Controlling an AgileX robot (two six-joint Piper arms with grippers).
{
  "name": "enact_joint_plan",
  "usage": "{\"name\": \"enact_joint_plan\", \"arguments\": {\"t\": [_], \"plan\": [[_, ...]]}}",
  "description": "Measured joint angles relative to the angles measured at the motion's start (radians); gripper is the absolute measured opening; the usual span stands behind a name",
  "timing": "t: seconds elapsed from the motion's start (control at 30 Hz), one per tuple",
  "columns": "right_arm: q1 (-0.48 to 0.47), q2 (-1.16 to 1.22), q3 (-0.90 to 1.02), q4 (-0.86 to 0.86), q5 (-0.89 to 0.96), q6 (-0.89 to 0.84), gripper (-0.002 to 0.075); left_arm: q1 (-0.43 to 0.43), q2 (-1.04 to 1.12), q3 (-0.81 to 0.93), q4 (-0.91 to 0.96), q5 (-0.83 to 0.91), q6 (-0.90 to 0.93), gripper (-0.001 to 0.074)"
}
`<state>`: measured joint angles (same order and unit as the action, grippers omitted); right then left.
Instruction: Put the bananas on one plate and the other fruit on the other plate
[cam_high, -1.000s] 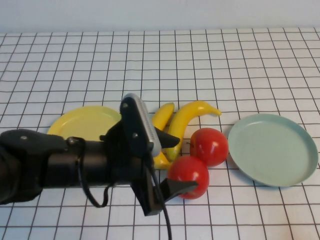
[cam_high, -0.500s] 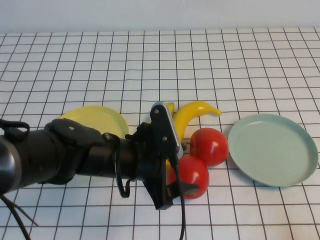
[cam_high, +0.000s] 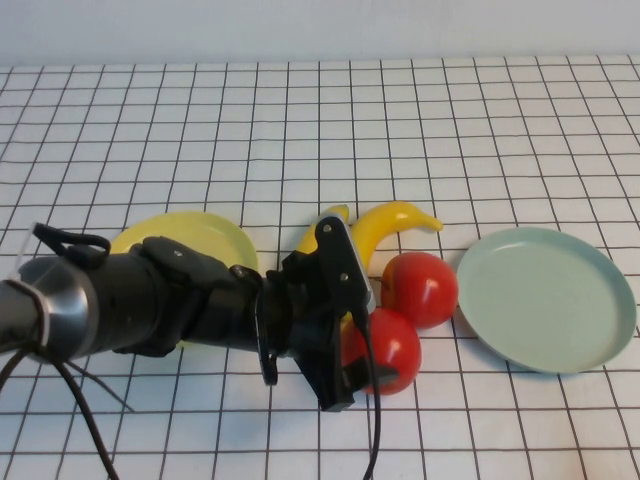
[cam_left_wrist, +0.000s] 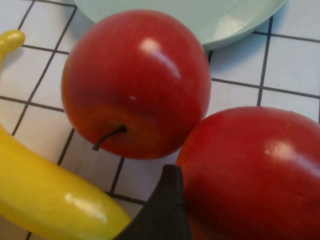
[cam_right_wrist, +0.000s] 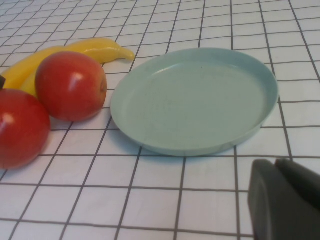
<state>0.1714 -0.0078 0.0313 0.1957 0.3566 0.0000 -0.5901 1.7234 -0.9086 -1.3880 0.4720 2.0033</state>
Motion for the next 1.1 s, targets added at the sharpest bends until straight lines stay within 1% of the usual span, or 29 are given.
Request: {"name": "enact_joint_plan", "arguments": {"t": [0.33, 0.37, 0.5, 0.67, 0.73, 0.83, 0.93, 1.03, 1.1], "plan": [[0.000, 0.000, 0.000, 0.000, 0.000, 0.000, -0.0017, 0.000, 0.035, -0.017, -0.013, 0.041, 0.004, 0.0666], [0.000, 0.000, 0.000, 0.000, 0.000, 0.000, -0.0017, 0.000, 0.035, -0.017, -0.013, 0.041, 0.004, 0.0657], [0.000, 0.000, 0.000, 0.000, 0.000, 0.000, -0.0017, 0.000, 0.035, -0.017, -0.013, 0.045, 0.004, 0.0574], [0.000, 0.000, 0.000, 0.000, 0.000, 0.000, -0.0017, 0.000, -0.003, -0.017, -0.022, 0.019, 0.004, 0.0574], [0.000, 0.000, 0.000, 0.000, 0.000, 0.000, -0.0017, 0.000, -0.043, -0.017, -0.043, -0.027, 0.004, 0.0574], [0.000, 0.000, 0.000, 0.000, 0.000, 0.000, -0.0017, 0.000, -0.107, -0.017, -0.096, -0.143, 0.003, 0.0573], [0.000, 0.000, 0.000, 0.000, 0.000, 0.000, -0.0017, 0.000, -0.180, -0.017, -0.176, -0.322, 0.003, 0.0573], [0.000, 0.000, 0.000, 0.000, 0.000, 0.000, -0.0017, 0.003, -0.234, -0.017, -0.285, -0.541, 0.003, 0.0573], [0.000, 0.000, 0.000, 0.000, 0.000, 0.000, -0.0017, 0.032, -0.255, -0.013, -0.321, -0.634, -0.004, 0.0573]]}}
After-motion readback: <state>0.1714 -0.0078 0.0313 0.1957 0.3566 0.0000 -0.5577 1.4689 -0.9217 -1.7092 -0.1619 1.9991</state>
